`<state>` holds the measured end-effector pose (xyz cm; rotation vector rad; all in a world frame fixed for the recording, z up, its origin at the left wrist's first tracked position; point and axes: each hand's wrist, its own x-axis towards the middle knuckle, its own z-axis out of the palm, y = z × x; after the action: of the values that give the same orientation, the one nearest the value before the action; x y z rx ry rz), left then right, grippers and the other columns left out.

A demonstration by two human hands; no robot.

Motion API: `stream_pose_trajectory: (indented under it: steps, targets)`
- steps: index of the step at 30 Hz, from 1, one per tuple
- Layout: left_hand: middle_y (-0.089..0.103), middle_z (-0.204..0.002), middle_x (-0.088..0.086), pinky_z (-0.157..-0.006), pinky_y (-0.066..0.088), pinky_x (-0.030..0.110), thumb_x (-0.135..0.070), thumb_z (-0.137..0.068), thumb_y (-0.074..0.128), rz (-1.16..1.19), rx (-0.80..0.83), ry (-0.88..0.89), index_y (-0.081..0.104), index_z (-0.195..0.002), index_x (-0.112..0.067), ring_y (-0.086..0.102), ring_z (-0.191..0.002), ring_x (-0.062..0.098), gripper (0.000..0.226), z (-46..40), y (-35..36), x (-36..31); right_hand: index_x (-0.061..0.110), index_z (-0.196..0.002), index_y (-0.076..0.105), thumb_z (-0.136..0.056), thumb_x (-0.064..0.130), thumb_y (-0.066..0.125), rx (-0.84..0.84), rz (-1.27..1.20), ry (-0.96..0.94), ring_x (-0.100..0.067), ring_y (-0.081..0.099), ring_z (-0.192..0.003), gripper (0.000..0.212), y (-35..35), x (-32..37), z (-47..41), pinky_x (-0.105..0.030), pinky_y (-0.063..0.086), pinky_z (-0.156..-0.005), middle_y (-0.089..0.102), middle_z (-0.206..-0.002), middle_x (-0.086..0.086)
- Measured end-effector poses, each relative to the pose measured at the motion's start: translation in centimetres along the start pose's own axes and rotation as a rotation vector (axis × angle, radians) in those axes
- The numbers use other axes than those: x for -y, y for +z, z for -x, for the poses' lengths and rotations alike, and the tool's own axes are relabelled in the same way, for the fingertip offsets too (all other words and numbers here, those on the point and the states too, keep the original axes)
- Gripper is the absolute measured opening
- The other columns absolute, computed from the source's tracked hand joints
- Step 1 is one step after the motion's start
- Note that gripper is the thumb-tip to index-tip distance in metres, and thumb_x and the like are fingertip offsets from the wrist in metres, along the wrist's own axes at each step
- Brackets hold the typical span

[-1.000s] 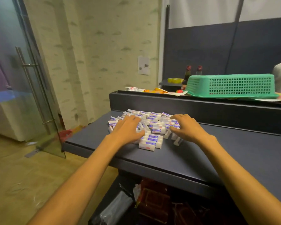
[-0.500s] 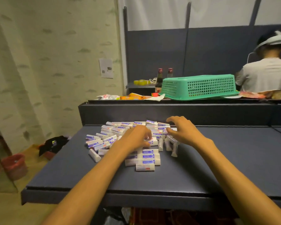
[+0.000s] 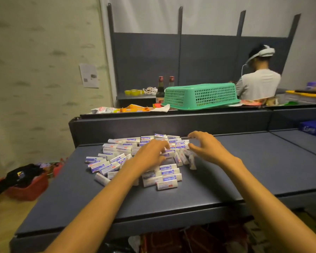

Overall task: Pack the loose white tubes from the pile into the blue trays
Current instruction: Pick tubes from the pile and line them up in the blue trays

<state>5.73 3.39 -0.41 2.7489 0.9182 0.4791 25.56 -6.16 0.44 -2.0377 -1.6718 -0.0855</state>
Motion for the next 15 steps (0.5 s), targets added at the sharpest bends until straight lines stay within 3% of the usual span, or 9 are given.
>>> stream_pose_trajectory:
  steps: [4,9,12,15]
  targets:
    - [0.059,-0.116,0.000,-0.081,0.046,0.024,-0.019,-0.087,0.068,0.139,-0.041,-0.037,0.061,-0.117,-0.023,0.054,-0.088,0.010,0.031,0.1,-1.5,0.7,0.021,-0.128,0.055,-0.093,0.031,0.058,0.047,-0.015,-0.018,-0.018,0.054,-0.117,0.036,-0.3,0.2,0.1,-0.034,0.045,-0.097,0.059,-0.130,0.000]
    - [0.065,-0.102,-0.002,-0.070,0.052,0.024,-0.012,-0.078,0.077,0.350,-0.153,-0.128,0.059,-0.101,-0.018,0.063,-0.078,0.013,0.029,0.5,-2.9,1.0,0.021,-0.128,0.056,-0.093,0.028,0.061,0.161,-0.014,-0.050,-0.017,0.057,-0.112,0.037,0.1,0.6,-0.3,-0.030,0.049,-0.093,0.059,-0.129,-0.001]
    - [0.067,-0.098,-0.003,-0.069,0.053,0.021,-0.016,-0.076,0.080,0.424,-0.234,-0.146,0.059,-0.095,-0.021,0.066,-0.083,0.013,0.029,0.7,-3.3,1.3,0.023,-0.122,0.061,-0.090,0.024,0.065,0.205,-0.013,-0.111,-0.013,0.058,-0.100,0.032,0.5,0.8,-0.6,-0.027,0.052,-0.084,0.063,-0.117,0.003]
    - [0.068,-0.103,-0.008,-0.078,0.051,0.020,-0.014,-0.078,0.078,0.453,-0.252,-0.134,0.067,-0.098,-0.028,0.064,-0.094,0.012,0.027,0.9,-3.5,1.7,0.028,-0.116,0.065,-0.087,0.019,0.065,0.278,-0.002,-0.172,-0.013,0.059,-0.092,0.030,0.8,1.5,-0.8,-0.023,0.052,-0.074,0.060,-0.102,0.007]
